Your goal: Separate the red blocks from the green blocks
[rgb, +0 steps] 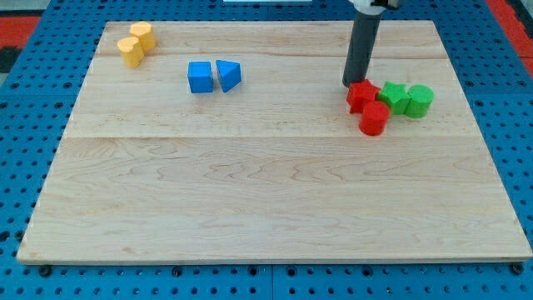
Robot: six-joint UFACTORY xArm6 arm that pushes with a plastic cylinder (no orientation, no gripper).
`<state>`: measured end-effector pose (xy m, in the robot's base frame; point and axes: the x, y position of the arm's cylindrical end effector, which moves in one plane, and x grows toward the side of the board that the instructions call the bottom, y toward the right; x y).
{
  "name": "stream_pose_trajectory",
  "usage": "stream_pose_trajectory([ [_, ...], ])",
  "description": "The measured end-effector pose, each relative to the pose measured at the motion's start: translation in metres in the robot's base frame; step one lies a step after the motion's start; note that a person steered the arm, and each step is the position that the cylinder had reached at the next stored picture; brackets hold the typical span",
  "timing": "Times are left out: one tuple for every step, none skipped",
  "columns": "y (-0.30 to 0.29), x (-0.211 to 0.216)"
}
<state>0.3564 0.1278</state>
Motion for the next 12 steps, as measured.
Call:
stream_pose_trajectory([
  [0.012, 0.029],
  [0.019, 0.074],
  [0.030, 0.105],
  [0.052, 0.106],
  [0.107, 0.095],
  [0.101, 0.068],
  [0.041, 0.035],
  [0.083, 0.048],
  [0.142, 0.048],
  [0.159, 0.029],
  [0.117, 0.007],
  [0.030, 0.007],
])
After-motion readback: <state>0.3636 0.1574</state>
